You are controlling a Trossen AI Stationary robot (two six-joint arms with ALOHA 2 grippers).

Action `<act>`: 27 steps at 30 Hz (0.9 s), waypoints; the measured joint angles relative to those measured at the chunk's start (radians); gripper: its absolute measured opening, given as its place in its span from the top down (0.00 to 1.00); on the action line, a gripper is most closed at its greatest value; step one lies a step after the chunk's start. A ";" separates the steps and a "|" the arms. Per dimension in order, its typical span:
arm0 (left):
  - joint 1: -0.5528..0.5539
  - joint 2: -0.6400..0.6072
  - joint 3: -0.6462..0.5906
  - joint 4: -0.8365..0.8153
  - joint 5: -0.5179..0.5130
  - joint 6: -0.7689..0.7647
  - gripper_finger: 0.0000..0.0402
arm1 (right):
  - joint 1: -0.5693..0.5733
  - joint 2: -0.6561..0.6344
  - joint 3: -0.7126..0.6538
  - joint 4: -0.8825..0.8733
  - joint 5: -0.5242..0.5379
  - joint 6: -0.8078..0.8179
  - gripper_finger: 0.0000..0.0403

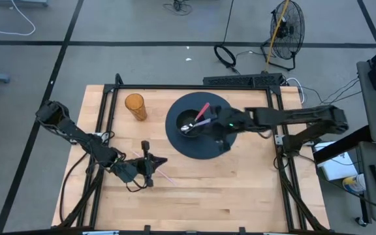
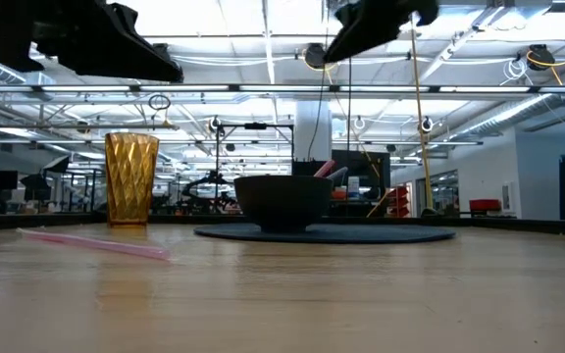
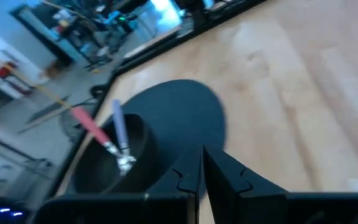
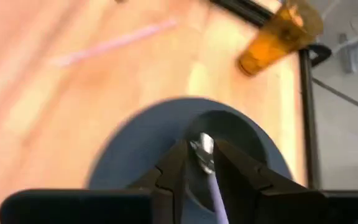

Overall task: Pick & Place Utensil
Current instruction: Put the cup on the mat to the right of the bowl

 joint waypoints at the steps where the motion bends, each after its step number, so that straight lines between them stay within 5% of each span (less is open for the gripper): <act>1: 0.000 0.000 0.000 0.000 -0.020 0.011 0.94 | 0.015 -0.032 -0.030 0.012 0.000 0.022 0.81; 9: 0.025 -0.043 0.000 -0.107 -0.086 0.000 0.94 | 0.143 -0.287 -0.375 0.241 0.000 0.158 0.81; 17: 0.109 -0.285 0.000 -0.394 -0.083 -0.129 0.94 | 0.247 -0.465 -0.682 0.546 0.003 0.250 0.81; 27: 0.306 -0.602 0.000 -0.661 -0.036 -0.207 0.89 | 0.311 -0.506 -0.810 0.751 0.003 0.252 0.81</act>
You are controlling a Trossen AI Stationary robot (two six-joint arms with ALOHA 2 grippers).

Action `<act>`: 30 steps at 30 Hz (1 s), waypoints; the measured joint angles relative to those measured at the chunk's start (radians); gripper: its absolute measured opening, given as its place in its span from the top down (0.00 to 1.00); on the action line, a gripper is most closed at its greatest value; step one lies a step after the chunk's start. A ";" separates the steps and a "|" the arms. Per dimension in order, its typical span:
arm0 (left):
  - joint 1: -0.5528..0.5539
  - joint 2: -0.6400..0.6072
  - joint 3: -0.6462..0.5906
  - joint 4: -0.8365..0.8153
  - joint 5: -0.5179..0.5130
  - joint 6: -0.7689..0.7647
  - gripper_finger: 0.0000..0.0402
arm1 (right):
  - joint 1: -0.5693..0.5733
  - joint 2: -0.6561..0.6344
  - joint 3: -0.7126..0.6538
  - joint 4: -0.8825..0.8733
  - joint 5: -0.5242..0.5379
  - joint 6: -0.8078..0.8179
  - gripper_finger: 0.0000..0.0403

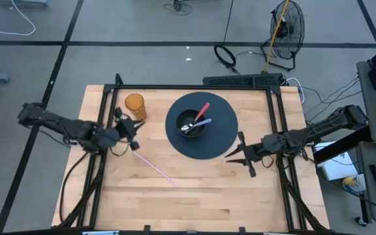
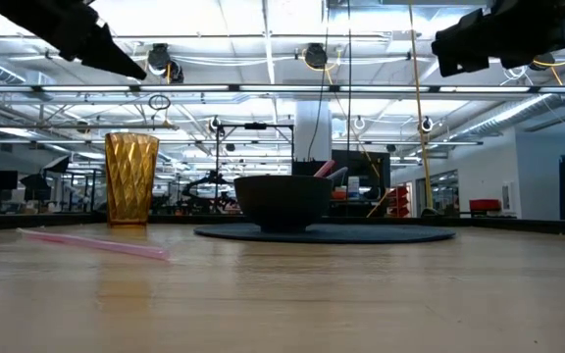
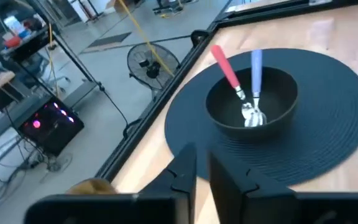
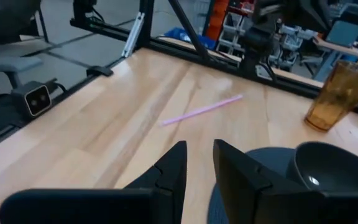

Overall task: Pick & Place Utensil
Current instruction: Put the cup on the mat to the right of the bowl

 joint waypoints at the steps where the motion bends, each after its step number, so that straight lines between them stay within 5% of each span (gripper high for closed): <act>1: 0.025 -0.016 0.000 -0.007 0.022 0.008 0.86 | 0.004 0.000 0.000 0.005 0.000 0.000 0.81; 13: 0.359 -0.020 0.062 -0.202 0.289 0.123 0.55 | 0.022 0.000 0.000 0.013 0.000 -0.010 0.81; 30: 0.678 0.131 0.078 -0.227 0.437 0.288 0.58 | 0.022 0.000 0.000 0.010 -0.003 -0.011 0.81</act>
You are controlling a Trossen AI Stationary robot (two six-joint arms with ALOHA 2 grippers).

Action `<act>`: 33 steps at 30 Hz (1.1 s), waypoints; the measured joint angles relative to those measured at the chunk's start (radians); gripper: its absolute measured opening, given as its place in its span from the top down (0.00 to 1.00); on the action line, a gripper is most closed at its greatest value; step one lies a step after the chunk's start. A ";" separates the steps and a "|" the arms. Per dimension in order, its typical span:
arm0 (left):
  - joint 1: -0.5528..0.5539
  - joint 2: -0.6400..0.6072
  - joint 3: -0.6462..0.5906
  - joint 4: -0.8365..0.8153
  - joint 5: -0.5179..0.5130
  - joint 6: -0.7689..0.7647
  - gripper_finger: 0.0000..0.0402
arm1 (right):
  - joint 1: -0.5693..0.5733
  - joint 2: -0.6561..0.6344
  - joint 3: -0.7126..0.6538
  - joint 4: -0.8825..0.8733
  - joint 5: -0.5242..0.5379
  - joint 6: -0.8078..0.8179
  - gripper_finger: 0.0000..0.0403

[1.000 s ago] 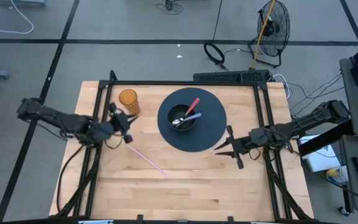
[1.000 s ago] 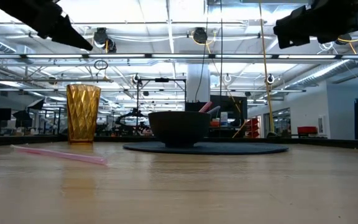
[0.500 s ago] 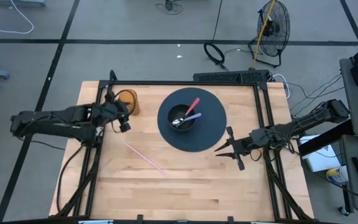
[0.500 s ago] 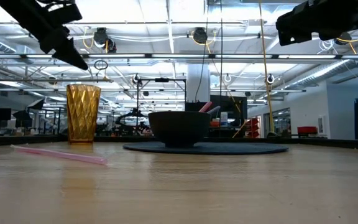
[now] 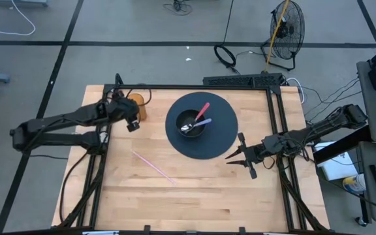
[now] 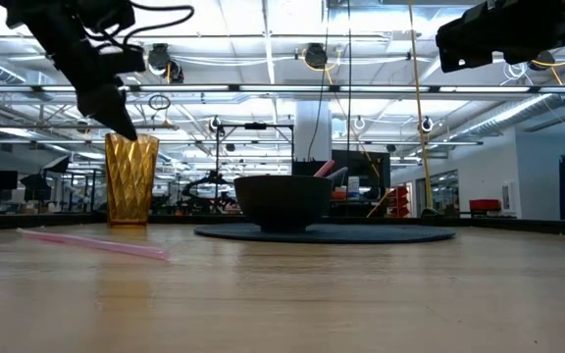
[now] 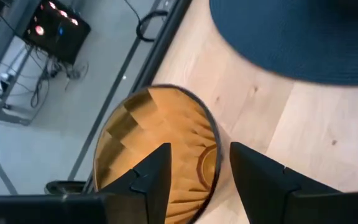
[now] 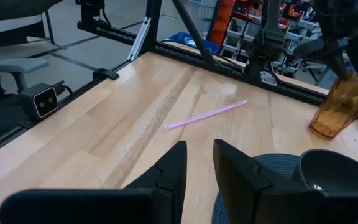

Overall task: Pick & Place Utensil
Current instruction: Put the cup on the mat to the right of the bowl

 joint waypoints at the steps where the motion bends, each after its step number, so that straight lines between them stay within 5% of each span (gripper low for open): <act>1: 0.012 0.010 0.000 0.001 0.006 0.000 0.57 | 0.000 0.000 0.000 0.000 0.000 0.000 0.81; 10: 0.102 0.076 0.000 0.006 0.099 -0.049 0.60 | 0.000 0.000 0.000 0.000 0.000 0.000 0.81; 23: 0.145 0.088 0.000 0.007 0.155 -0.112 0.97 | 0.000 0.000 0.001 -0.001 0.000 0.000 0.81; 33: 0.141 0.088 0.000 0.006 0.154 -0.144 0.97 | 0.000 0.000 0.001 -0.001 0.000 0.000 0.81</act>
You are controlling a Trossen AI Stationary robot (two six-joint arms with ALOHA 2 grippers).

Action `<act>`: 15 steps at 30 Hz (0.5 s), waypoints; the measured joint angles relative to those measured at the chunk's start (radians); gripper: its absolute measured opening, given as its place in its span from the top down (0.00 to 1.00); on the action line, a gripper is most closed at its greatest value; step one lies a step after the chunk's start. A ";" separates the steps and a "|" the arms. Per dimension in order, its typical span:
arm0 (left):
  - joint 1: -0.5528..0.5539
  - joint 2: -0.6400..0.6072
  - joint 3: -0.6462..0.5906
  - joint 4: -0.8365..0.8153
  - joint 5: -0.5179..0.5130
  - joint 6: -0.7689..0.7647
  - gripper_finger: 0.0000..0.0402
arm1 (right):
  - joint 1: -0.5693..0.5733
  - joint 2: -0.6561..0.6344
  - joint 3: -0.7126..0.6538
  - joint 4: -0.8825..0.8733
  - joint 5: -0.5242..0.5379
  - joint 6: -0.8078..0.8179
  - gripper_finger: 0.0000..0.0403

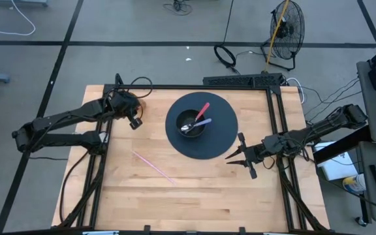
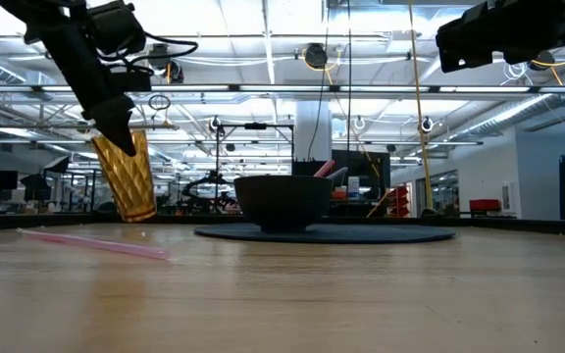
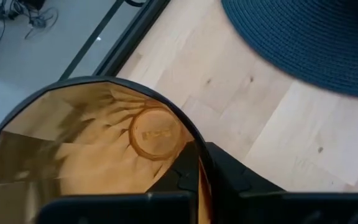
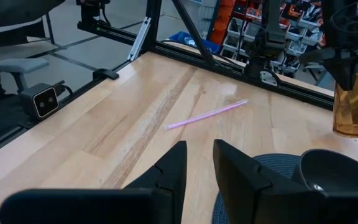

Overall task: Pick & Place Utensil
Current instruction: Put the cup on the mat to the right of the bowl

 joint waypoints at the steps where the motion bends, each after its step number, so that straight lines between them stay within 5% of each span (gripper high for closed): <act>1: -0.003 0.000 0.000 0.000 0.000 -0.003 0.98 | 0.000 0.000 0.000 0.000 0.000 0.000 0.81; 15: -0.152 -0.003 0.141 -0.125 0.077 -0.132 0.95 | 0.000 0.000 0.000 0.000 0.002 0.000 0.81</act>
